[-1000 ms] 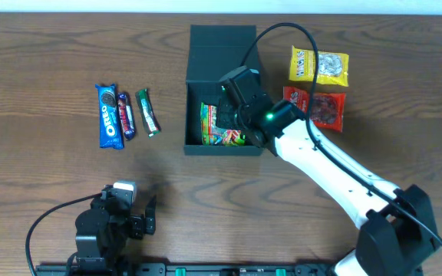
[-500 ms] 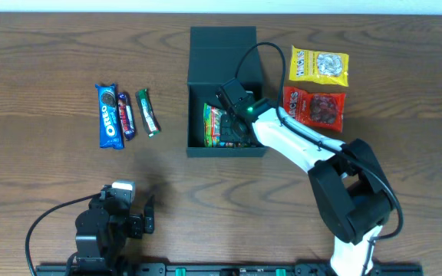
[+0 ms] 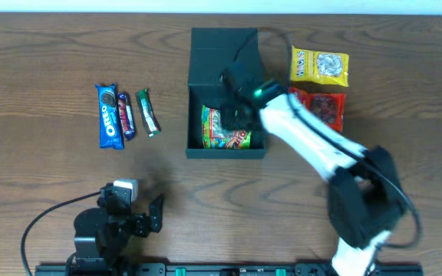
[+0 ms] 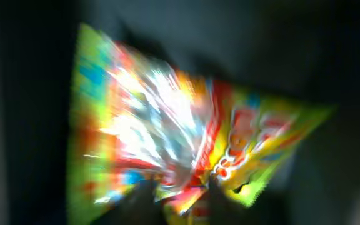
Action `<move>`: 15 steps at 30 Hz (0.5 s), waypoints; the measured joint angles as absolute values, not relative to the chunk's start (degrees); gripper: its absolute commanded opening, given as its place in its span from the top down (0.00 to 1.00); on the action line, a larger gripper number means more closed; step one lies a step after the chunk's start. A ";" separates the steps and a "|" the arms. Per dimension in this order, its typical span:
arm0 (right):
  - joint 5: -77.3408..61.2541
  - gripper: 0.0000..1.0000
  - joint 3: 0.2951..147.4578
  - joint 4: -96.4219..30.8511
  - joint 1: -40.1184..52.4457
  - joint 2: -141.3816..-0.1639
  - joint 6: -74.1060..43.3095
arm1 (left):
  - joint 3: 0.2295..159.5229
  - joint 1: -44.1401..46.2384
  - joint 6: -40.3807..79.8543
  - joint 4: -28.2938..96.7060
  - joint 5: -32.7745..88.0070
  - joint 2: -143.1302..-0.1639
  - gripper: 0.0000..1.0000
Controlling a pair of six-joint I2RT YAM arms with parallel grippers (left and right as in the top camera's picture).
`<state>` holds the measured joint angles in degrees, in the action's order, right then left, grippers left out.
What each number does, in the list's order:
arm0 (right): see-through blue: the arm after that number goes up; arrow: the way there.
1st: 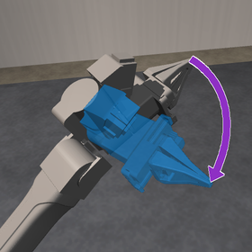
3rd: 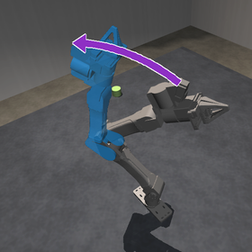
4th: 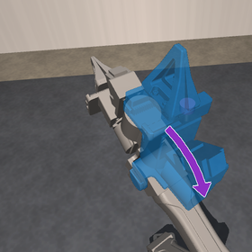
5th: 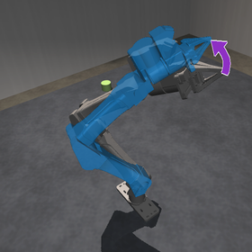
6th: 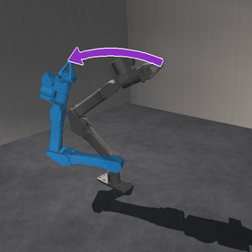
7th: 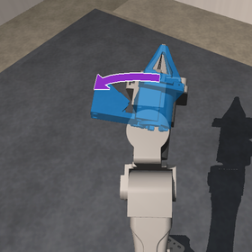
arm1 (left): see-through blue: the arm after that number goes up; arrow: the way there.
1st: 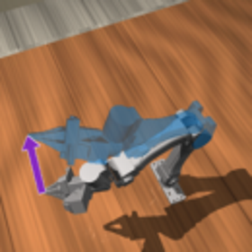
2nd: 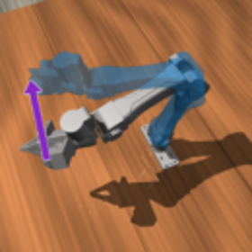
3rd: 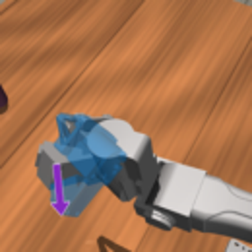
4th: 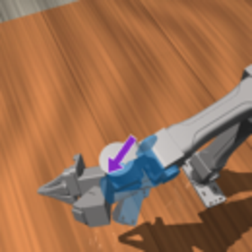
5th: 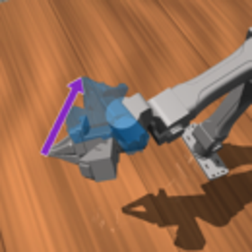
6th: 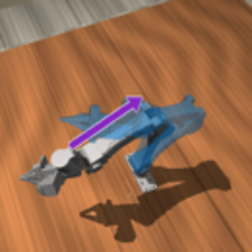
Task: Pack container
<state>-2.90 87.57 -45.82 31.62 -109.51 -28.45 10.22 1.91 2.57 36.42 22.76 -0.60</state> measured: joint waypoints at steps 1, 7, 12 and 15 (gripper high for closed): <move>-3.05 0.01 88.95 -45.69 30.92 -107.50 -27.92 | 10.20 1.91 4.29 34.65 24.99 -0.60 0.05; -3.11 0.01 93.95 -45.06 24.77 -91.33 -23.18 | 9.76 1.89 12.40 17.06 34.81 -0.64 0.05; -3.05 0.01 94.37 -48.86 20.32 -86.59 -17.17 | 11.16 1.87 15.70 9.61 35.22 -4.64 0.05; -3.07 0.01 94.15 -50.57 18.26 -88.20 -13.93 | 14.74 1.87 14.79 9.89 33.89 -13.91 0.05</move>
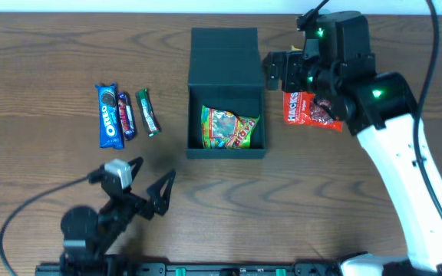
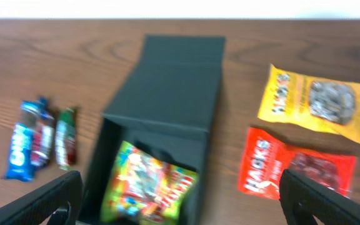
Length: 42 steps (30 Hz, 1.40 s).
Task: Pack container
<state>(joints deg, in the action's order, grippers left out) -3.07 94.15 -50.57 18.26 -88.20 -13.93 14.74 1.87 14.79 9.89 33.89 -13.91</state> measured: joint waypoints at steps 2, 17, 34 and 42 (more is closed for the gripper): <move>-3.03 0.01 93.91 -50.70 17.12 -89.56 -11.81 | 19.16 1.87 13.34 10.26 32.73 -21.96 0.05; -3.05 0.01 93.65 -48.01 14.96 -90.83 -2.57 | 60.03 1.85 -0.99 28.51 9.15 -73.73 0.05; -3.03 0.01 93.65 -50.02 13.69 -91.05 -2.26 | 60.69 -10.92 -12.95 23.99 0.23 -94.48 0.00; -3.03 0.01 93.65 -50.39 13.69 -91.05 -2.26 | 60.71 -12.49 -13.54 17.12 2.39 -102.94 0.15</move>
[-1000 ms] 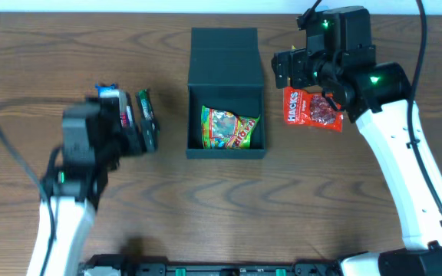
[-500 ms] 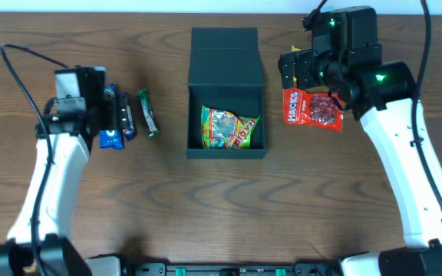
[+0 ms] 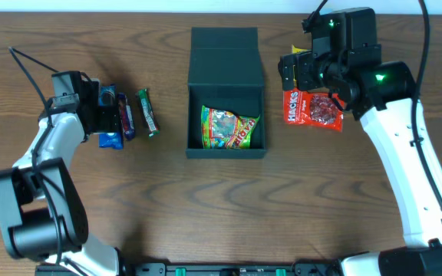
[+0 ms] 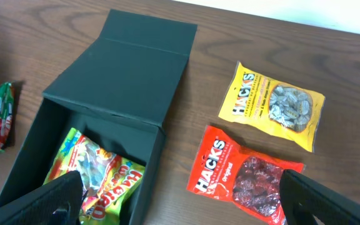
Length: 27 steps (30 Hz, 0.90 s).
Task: Pack container
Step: 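Grasp the blue Oreo pack with the left gripper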
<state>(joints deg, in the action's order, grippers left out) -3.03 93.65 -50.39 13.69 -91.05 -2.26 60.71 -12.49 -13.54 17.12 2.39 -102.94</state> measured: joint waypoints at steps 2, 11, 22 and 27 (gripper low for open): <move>-3.03 0.01 93.65 -50.37 13.69 -91.05 -2.26 | 60.71 -12.51 -13.58 15.99 3.03 -104.25 0.19; -3.03 0.01 93.65 -50.33 13.67 -91.05 -2.28 | 60.71 -12.49 -13.96 13.19 4.34 -106.85 0.45; 1.13 0.01 93.65 -50.35 10.98 -91.05 -4.36 | 60.86 -12.53 -13.13 13.15 5.04 -106.85 0.69; 2.70 0.01 93.65 -51.99 5.74 -91.07 -6.46 | 63.46 -12.53 -11.99 16.16 5.56 -106.85 0.77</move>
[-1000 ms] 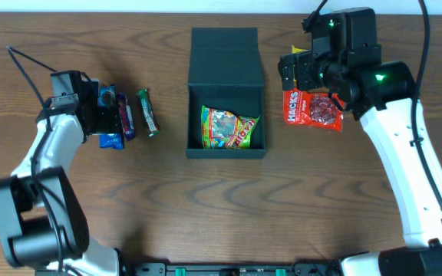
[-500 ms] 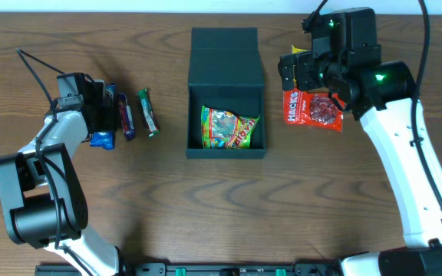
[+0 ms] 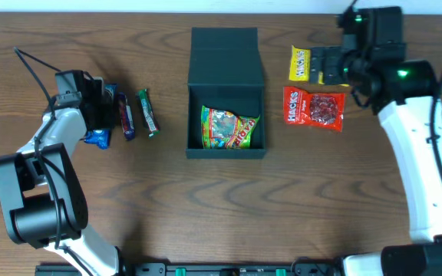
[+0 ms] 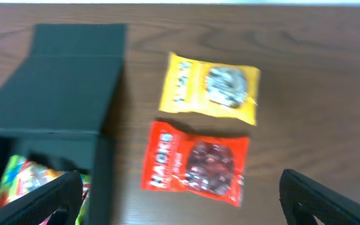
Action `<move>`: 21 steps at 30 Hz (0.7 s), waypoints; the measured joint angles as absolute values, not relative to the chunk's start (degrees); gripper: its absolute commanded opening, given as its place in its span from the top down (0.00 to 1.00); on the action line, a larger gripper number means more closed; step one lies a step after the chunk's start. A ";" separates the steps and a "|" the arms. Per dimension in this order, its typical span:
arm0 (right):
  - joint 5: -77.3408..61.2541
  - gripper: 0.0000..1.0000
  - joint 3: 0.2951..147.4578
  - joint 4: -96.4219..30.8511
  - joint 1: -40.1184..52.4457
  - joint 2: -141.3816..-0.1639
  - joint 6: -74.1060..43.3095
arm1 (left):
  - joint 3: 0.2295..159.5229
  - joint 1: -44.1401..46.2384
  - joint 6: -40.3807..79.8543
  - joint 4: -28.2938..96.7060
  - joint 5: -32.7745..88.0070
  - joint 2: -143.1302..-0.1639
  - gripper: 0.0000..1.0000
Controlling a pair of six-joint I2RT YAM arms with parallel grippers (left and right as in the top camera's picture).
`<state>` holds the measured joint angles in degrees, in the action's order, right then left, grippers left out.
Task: Pack container
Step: 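Grasp the blue Oreo pack with the left gripper, then place the Oreo pack into the box with the left gripper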
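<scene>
The dark green box (image 3: 226, 54) lies open mid-table with a colourful gummy bag (image 3: 229, 128) inside. Right of it lie a yellow Hacks bag (image 4: 209, 89) and a red Hacks bag (image 4: 195, 162). My right gripper (image 3: 332, 65) hangs open above the yellow bag, its fingertips (image 4: 49, 197) spread wide with nothing between them. At the left my left gripper (image 3: 98, 111) sits over the blue Oreo bar (image 3: 97, 136), which lies tilted beneath it and looks gripped. A dark bar (image 3: 126, 119) and a green bar (image 3: 148, 113) lie beside it.
The box's lid flap (image 4: 74, 40) lies flat toward the back edge. Bare wooden table (image 3: 229, 207) runs along the front. The right arm (image 3: 424, 153) reaches in from the front right, the left arm (image 3: 41, 176) from the front left.
My right gripper has moved right, from beside the box's back corner to above the yellow bag. The Oreo bar's lower end has swung left under my left gripper.
My right gripper was down in the box at the gummy bag while the left arm rested at the front. Then the right gripper was open and up beside the box, the bag left inside. The left gripper had reached the Oreo bar, and now the bar lies tilted.
</scene>
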<state>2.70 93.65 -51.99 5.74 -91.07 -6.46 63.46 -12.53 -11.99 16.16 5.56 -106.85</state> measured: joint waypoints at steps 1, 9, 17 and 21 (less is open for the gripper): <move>2.87 0.01 93.65 -52.34 4.73 -91.07 -6.85 | 64.55 -12.53 -11.94 16.93 5.61 -106.83 0.83; 3.49 0.01 93.65 -53.45 0.21 -91.07 -8.23 | 74.96 -9.50 -22.26 20.58 9.26 -100.36 0.94; 3.46 0.01 93.65 -53.43 -1.02 -91.07 -8.56 | 78.24 5.85 -47.11 21.78 22.81 -94.56 0.94; 3.51 0.01 93.65 -53.41 -2.50 -91.09 -8.56 | 78.24 12.53 -56.42 22.28 24.47 -96.23 0.94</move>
<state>3.51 93.65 -53.41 -2.50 -91.09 -8.56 78.24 12.53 -56.42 22.28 24.47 -96.23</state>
